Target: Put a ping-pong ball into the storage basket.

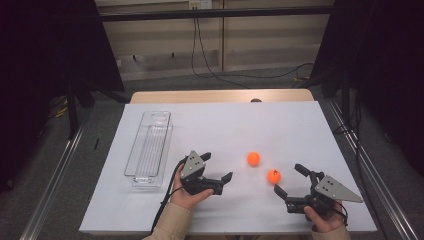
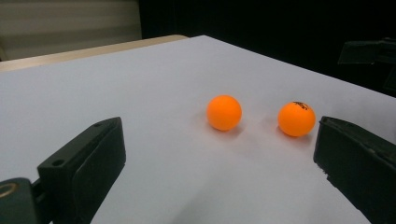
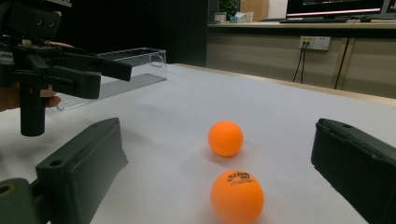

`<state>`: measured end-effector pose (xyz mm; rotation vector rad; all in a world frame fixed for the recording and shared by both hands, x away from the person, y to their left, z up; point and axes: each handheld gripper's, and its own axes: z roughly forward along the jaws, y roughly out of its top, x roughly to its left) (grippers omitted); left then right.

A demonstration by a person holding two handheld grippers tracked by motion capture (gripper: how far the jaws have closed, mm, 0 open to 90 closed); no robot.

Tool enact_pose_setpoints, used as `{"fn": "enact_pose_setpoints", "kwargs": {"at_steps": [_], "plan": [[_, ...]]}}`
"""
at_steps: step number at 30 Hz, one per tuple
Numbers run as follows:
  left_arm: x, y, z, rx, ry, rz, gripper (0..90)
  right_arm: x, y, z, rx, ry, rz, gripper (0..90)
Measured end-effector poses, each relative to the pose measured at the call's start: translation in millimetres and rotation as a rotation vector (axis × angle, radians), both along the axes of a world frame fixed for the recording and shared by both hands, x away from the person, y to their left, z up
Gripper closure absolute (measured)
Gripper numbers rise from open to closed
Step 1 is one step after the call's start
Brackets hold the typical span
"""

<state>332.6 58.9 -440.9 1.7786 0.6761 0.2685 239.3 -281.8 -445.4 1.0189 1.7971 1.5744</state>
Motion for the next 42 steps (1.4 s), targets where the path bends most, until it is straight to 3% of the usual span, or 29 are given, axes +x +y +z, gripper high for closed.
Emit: {"fn": "enact_pose_setpoints", "kwargs": {"at_steps": [18, 42], "plan": [[4.4, -10.5, -0.6, 0.010, 0.030, -0.012, 2.4, -0.1, 0.0, 0.1, 0.000, -0.002, 0.002, 1.8], [8.1, -27.1, -3.7, 0.055, 0.051, -0.052, 2.6, 0.1, 0.6, 0.1, -0.001, -0.003, 0.002, 1.8]]}}
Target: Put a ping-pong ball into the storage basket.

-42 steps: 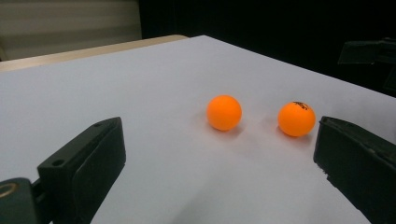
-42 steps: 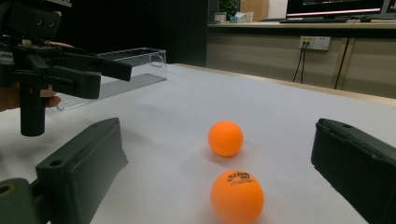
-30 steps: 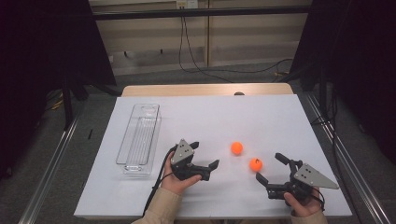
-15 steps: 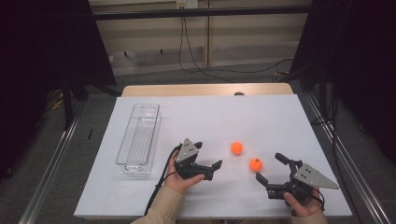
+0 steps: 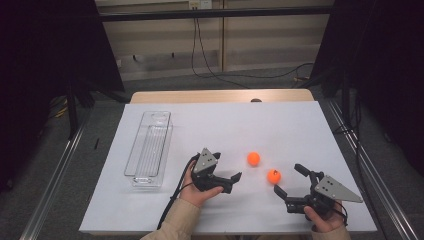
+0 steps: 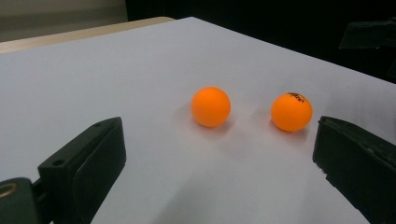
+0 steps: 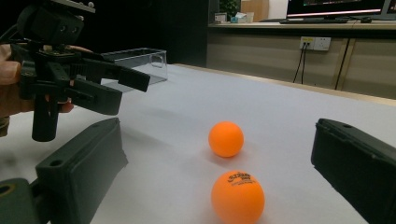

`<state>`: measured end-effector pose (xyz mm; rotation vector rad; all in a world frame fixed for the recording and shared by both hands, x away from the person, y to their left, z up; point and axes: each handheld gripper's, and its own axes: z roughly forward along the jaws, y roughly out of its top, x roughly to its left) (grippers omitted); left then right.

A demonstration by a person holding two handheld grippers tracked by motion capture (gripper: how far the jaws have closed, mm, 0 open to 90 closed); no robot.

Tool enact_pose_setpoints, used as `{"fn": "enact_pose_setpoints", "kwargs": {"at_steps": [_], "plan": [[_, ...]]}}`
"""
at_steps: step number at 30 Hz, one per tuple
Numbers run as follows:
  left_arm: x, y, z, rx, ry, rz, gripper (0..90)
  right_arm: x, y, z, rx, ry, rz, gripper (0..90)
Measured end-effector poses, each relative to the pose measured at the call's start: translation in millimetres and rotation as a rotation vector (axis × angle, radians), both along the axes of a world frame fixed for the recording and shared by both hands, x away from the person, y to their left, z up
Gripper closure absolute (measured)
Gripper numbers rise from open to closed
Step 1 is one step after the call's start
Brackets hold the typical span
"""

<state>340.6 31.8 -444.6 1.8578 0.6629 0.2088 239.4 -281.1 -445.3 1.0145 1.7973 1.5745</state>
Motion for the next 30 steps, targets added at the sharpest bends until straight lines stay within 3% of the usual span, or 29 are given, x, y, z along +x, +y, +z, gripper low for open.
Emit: {"fn": "enact_pose_setpoints", "kwargs": {"at_steps": [13, 30], "plan": [[1.6, -8.8, -3.0, 0.012, 0.012, -0.012, 3.1, -0.2, 0.0, 0.2, 0.001, -0.001, 0.003, 1.8], [3.8, -18.7, -1.5, 0.027, -0.002, -0.023, 3.2, -0.2, -0.1, 0.3, 0.002, -0.001, 0.004, 1.8]]}}
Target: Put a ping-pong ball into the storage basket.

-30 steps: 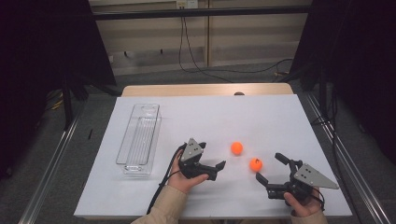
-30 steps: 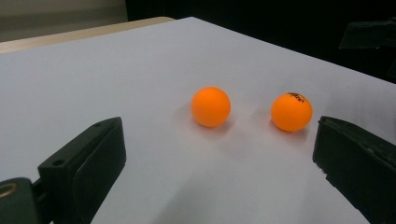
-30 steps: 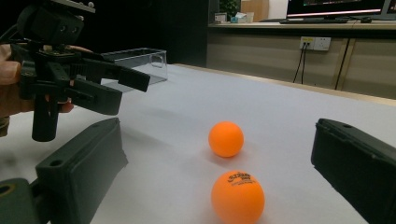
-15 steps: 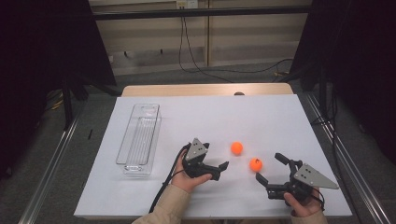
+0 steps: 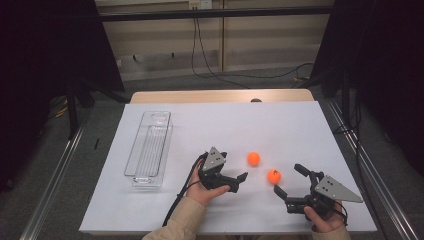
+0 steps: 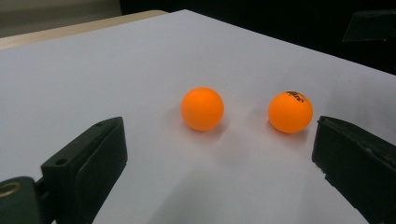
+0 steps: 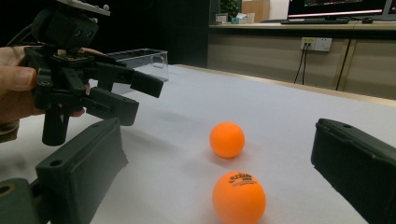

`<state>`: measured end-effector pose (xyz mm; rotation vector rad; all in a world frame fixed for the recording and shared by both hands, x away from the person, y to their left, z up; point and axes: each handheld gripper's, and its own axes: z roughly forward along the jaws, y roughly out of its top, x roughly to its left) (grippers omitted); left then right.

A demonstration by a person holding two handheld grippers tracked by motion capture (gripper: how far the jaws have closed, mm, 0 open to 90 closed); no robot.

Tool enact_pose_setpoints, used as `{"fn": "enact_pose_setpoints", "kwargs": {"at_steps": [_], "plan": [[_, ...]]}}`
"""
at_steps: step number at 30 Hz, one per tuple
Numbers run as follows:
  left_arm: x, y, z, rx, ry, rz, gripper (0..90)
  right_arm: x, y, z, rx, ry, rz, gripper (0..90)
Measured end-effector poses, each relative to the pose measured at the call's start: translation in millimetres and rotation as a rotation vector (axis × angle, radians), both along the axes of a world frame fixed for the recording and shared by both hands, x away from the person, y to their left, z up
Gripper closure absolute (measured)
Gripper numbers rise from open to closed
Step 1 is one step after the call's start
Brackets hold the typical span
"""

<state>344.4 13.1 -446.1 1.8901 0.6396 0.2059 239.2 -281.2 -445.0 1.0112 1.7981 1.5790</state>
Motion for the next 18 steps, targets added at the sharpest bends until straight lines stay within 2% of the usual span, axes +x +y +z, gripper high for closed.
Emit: {"fn": "enact_pose_setpoints", "kwargs": {"at_steps": [18], "plan": [[1.1, -6.2, -0.9, 0.019, 0.003, -0.021, 3.2, -0.1, 0.7, -0.1, 0.001, 0.003, 0.003, 1.8]]}}
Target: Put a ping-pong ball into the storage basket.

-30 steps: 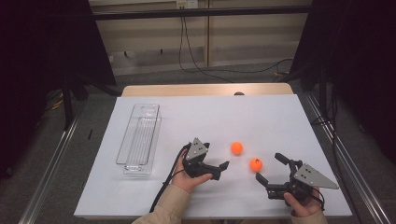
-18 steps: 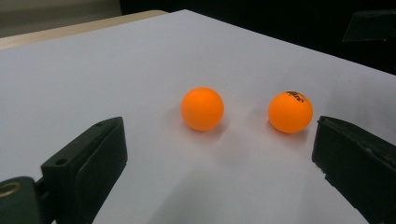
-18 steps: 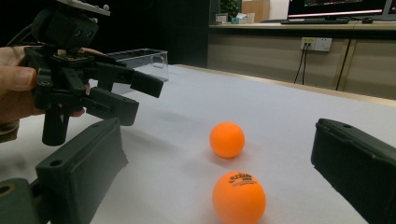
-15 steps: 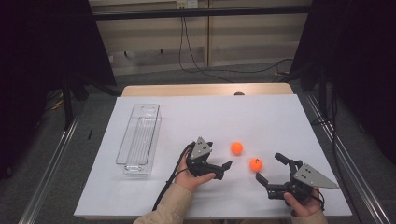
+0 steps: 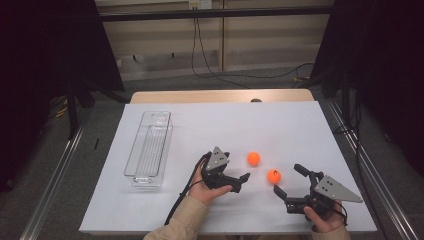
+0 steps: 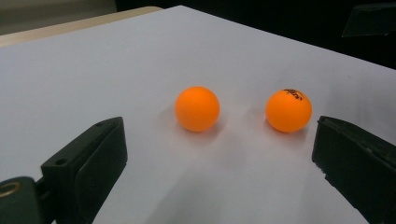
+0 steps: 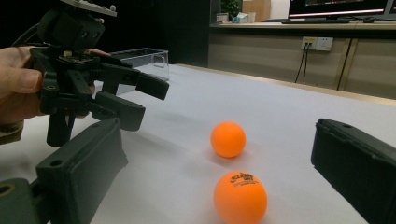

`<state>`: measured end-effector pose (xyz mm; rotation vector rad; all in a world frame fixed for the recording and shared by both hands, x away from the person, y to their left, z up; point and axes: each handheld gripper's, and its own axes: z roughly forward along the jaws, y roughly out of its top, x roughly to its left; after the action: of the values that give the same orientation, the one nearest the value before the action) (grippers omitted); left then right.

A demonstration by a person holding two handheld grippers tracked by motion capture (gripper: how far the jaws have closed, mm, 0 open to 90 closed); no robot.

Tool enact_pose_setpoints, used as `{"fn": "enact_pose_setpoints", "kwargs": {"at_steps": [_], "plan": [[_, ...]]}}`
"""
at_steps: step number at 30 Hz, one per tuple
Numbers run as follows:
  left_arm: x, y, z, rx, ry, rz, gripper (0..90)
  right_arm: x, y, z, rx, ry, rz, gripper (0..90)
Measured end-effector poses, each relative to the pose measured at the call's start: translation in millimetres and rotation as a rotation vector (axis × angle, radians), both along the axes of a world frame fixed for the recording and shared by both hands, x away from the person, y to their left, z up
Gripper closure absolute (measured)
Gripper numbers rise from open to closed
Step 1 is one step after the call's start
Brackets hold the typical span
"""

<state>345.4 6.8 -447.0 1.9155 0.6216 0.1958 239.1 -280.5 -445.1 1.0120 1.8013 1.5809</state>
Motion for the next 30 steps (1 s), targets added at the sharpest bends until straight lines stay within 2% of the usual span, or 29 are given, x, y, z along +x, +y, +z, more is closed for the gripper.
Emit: {"fn": "enact_pose_setpoints", "kwargs": {"at_steps": [6, 30], "plan": [[0.8, -2.5, 0.3, -0.008, 0.001, -0.006, 3.2, 0.1, 0.2, -0.1, -0.001, 0.000, 0.002, 1.8], [1.8, -16.8, 0.0, 0.011, 0.006, -0.031, 3.5, 0.1, 0.2, 0.0, -0.001, -0.001, 0.004, 1.8]]}}
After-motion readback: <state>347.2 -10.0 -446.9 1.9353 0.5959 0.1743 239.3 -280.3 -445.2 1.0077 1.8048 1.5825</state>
